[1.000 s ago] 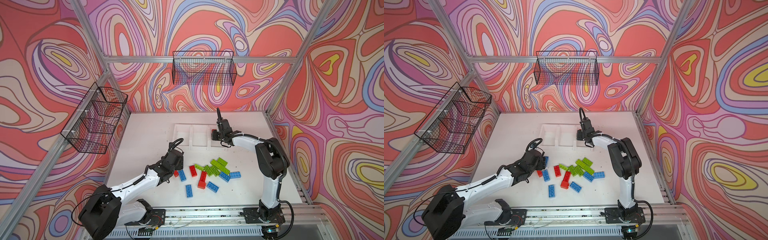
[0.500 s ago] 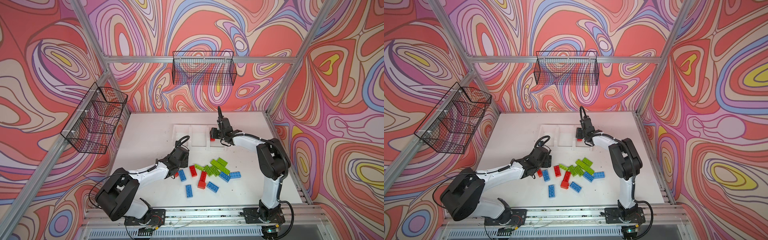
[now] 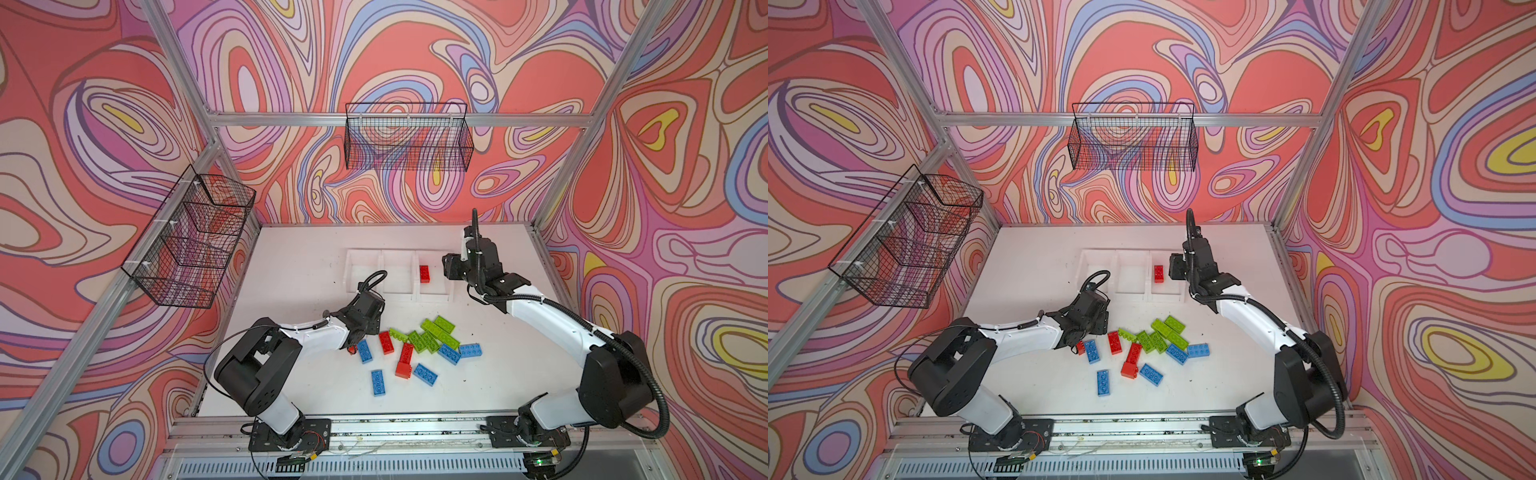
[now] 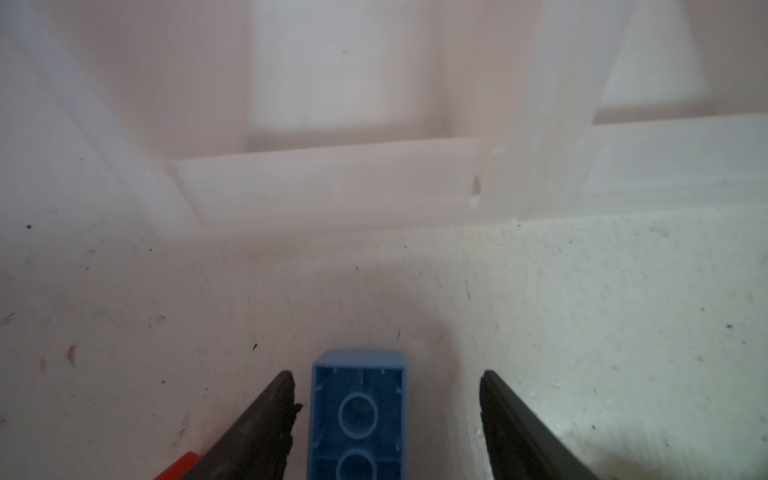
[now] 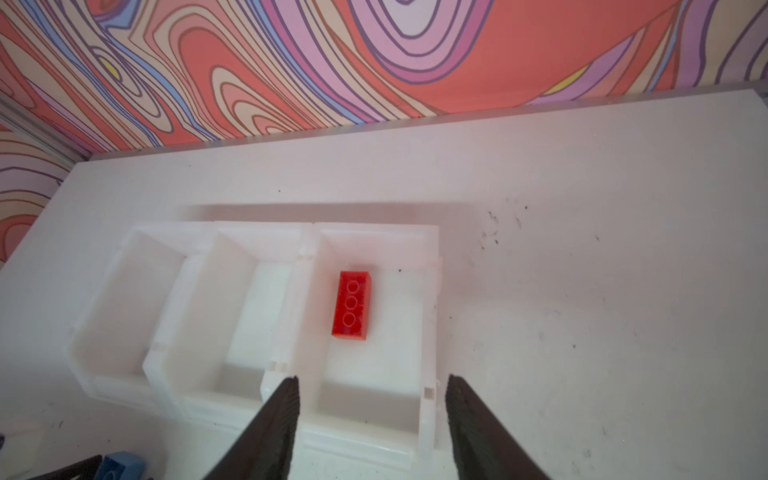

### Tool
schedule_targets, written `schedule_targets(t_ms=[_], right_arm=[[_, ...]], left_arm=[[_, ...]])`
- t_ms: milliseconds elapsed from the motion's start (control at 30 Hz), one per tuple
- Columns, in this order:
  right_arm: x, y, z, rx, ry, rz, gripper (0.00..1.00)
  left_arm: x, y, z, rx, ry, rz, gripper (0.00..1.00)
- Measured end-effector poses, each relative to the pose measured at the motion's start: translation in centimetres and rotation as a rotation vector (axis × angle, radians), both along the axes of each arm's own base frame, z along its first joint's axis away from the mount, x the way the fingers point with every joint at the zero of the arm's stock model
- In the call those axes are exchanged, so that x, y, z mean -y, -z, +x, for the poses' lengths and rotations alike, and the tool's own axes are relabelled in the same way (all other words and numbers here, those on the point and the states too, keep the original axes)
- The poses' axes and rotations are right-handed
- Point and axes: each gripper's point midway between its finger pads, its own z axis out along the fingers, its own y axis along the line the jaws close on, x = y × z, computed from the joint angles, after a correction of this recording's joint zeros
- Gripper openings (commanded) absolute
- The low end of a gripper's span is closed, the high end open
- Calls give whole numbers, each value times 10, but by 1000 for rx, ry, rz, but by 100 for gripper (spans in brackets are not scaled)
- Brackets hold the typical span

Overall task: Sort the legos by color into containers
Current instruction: 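Lift a blue brick with the left gripper while right gripper returns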

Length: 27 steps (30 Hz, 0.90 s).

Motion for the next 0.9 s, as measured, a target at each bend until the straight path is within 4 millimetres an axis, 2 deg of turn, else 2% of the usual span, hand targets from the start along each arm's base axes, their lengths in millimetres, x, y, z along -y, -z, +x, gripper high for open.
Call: schedule_targets(t_ms=[267, 400, 600, 733, 900], right_arm=[[12, 33, -22, -91, 13, -46, 59], [13, 38, -25, -105, 17, -43, 58], [11, 45, -29, -126, 7, -27, 58], [8, 64, -41, -181, -25, -21, 57], [3, 93, -68, -283, -93, -19, 57]], left_arm=[[-3, 7, 5, -24, -13, -3, 49], [-4, 8, 6, -32, -15, -10, 37], [-5, 8, 6, -38, -15, -16, 26], [-5, 8, 4, -45, -12, -21, 19], [-9, -6, 5, -43, -2, -19, 18]])
